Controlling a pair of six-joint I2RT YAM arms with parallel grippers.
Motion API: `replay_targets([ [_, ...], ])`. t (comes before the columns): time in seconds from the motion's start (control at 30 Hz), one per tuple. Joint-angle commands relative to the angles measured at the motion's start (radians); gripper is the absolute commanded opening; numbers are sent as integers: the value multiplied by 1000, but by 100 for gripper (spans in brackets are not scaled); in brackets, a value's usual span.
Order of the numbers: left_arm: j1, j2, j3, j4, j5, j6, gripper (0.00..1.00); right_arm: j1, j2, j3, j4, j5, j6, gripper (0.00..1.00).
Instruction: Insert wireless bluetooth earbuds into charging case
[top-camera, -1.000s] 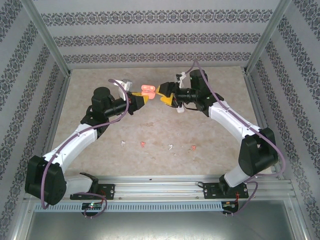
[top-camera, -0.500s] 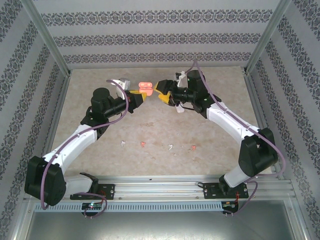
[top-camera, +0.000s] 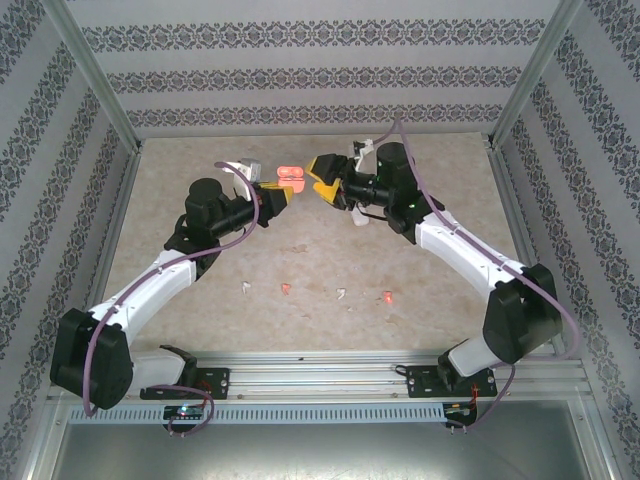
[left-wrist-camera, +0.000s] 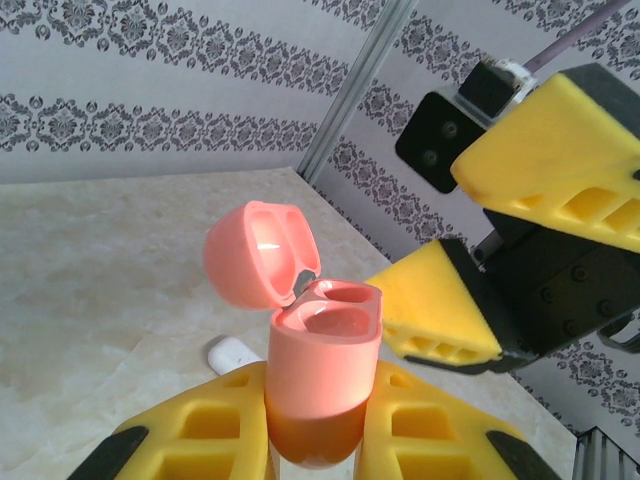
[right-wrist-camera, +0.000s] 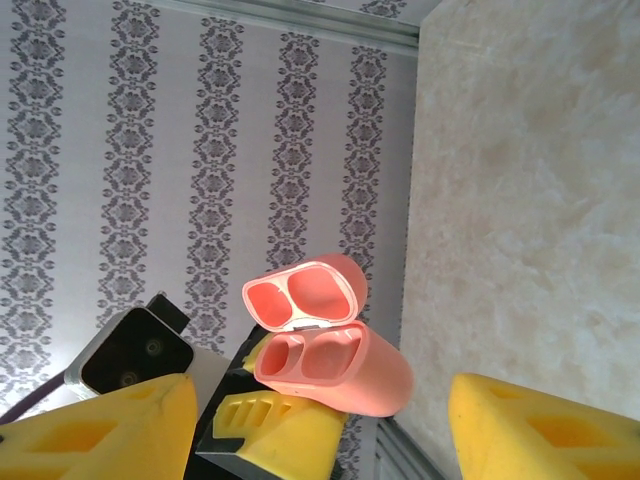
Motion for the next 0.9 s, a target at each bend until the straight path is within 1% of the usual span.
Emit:
replay_targets([
  [0.0, -12, 10, 3, 89, 33, -21, 0, 15, 32, -18, 108, -27, 70, 67],
  [0.23, -14, 16, -2, 123, 38, -34, 0, 29, 63, -14, 150, -50, 106, 67],
  [0.43, -20, 22, -5, 149, 49, -38, 0, 33, 89, -21, 228, -63, 165, 61],
  [0.53, -22, 24, -6, 156, 56, -37, 0, 33, 98, -16, 243, -68, 176, 55],
  [0.73, -22, 27, -12, 161, 67, -29, 1, 34, 106, -16, 261, -73, 187, 35],
  [0.8, -22, 29, -11, 151, 71, -22, 2, 35, 105, -16, 263, -73, 187, 30],
  [0.87, -23, 39, -3, 134, 90, -18, 6, 35, 102, -14, 262, -73, 183, 27],
])
